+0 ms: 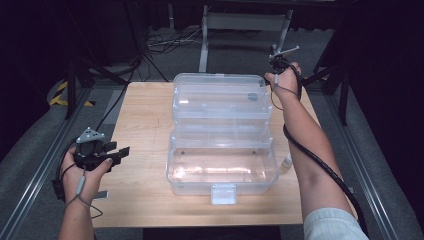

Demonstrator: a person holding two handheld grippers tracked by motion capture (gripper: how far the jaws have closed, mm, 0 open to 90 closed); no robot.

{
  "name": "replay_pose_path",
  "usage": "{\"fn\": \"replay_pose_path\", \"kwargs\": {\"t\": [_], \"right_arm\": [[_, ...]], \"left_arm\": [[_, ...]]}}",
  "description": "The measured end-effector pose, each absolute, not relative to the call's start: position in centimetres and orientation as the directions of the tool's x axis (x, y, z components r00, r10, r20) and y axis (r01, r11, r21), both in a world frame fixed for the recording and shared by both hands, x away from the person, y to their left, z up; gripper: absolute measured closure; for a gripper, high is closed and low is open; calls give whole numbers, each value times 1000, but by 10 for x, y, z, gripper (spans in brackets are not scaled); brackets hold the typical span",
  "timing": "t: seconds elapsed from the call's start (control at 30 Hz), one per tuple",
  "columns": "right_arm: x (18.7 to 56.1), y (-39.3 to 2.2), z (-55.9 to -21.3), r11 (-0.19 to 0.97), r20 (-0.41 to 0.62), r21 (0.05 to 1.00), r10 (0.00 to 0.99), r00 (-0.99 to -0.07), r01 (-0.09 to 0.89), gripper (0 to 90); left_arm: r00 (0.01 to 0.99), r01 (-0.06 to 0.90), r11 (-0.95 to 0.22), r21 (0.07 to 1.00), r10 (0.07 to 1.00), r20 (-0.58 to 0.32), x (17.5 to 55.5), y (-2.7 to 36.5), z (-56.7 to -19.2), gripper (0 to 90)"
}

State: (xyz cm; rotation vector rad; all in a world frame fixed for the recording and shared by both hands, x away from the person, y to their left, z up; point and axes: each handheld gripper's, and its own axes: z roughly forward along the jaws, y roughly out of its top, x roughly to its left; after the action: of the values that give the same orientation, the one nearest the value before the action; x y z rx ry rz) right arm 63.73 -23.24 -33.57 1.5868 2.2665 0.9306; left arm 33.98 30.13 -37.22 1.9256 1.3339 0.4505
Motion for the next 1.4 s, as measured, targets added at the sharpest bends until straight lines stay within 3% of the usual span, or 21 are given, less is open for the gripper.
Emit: {"fn": "replay_pose_path", "kwargs": {"t": [1.4], "right_arm": [[645, -232, -355, 180, 207, 575, 912, -355, 798, 845]], "left_arm": [[404, 668, -188, 720, 904, -138, 346, 300, -379, 433]]}}
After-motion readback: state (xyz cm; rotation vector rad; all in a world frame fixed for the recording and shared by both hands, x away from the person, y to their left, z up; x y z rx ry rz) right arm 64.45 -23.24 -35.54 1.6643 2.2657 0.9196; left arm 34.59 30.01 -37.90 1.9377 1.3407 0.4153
